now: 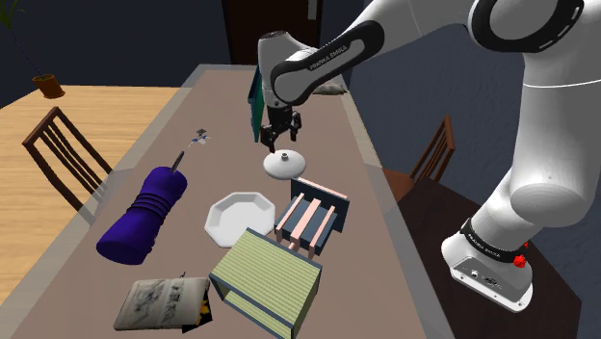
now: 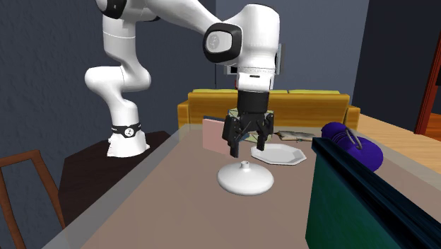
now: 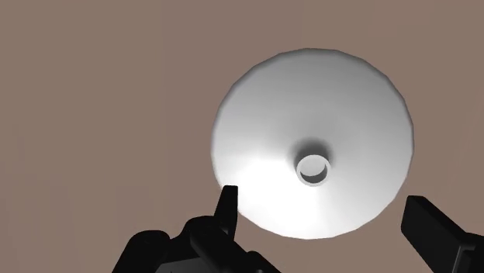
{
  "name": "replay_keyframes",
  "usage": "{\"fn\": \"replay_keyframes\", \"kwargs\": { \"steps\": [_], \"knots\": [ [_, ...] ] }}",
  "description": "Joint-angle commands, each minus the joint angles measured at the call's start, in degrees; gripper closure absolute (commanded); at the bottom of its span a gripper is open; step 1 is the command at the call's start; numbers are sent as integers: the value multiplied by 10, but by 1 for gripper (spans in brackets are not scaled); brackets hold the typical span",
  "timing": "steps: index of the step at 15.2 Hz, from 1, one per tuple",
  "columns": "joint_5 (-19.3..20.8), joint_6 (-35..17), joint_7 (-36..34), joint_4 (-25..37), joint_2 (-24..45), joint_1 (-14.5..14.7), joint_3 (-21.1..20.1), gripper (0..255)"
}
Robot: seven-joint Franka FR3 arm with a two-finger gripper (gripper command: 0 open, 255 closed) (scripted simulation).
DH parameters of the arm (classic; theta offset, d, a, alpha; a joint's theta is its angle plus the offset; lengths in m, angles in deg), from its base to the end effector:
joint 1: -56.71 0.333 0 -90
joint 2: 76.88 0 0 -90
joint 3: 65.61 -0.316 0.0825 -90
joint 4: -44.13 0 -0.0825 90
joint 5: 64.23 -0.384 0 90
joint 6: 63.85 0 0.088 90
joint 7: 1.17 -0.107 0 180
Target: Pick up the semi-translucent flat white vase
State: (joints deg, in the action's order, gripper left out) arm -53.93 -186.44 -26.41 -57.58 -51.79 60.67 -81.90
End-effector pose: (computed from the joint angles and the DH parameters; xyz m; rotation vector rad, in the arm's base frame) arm 0.6137 0.2026 0.3168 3.0943 -0.0128 -0.0569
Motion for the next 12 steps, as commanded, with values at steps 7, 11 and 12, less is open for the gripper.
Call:
{"fn": "replay_keyframes", "kwargs": {
  "steps": [7, 11, 12],
  "knots": [
    [8, -28, -6, -10, 19, 3, 4, 255],
    [8, -29, -6, -11, 19, 3, 4, 255],
    [8, -29, -6, -11, 19, 3, 4, 255]
  ]
}}
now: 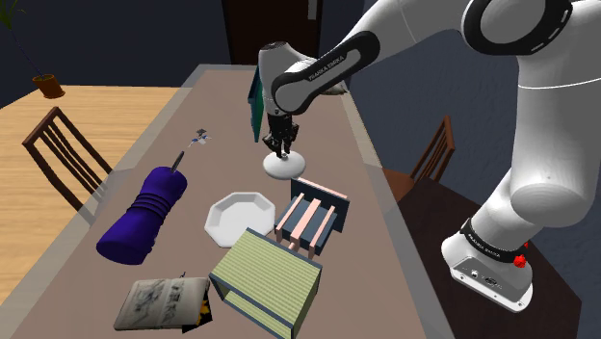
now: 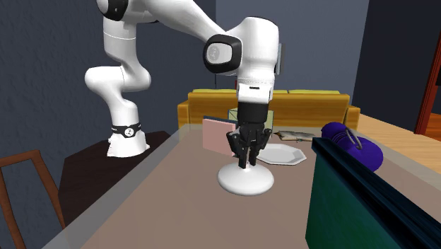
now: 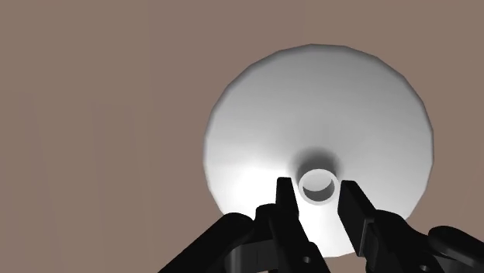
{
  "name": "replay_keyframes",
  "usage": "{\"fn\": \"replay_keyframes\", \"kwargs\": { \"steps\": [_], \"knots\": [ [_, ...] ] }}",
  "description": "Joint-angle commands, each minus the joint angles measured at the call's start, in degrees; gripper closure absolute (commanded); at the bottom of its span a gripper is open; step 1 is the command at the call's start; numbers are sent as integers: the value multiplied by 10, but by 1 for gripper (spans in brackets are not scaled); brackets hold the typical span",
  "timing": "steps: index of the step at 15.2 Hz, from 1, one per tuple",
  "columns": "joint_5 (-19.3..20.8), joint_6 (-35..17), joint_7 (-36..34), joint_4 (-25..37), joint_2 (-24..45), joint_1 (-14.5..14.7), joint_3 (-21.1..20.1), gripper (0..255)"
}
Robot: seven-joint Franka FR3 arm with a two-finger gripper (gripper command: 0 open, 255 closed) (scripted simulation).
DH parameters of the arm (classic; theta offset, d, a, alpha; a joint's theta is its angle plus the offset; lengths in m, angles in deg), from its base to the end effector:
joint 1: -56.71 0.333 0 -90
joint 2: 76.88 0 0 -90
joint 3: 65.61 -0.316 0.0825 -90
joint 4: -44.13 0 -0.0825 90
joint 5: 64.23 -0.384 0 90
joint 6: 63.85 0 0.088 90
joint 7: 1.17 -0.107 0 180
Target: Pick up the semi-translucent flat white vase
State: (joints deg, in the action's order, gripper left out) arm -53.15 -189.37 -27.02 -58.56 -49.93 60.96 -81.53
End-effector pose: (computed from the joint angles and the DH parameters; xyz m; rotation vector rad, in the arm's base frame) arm 0.6135 0.2034 0.2929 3.0952 -0.0125 -0.0524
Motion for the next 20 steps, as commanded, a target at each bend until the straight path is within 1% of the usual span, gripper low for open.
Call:
{"fn": "replay_keyframes", "kwargs": {
  "steps": [1, 3, 18, 20],
  "knots": [
    [0, 0, 0, 0, 1, 0, 0, 255],
    [0, 2, 0, 2, 2, 0, 0, 255],
    [-22, 94, 16, 42, -54, -6, -10, 255],
    [-22, 95, 17, 42, -54, -6, -10, 255]
  ]
}}
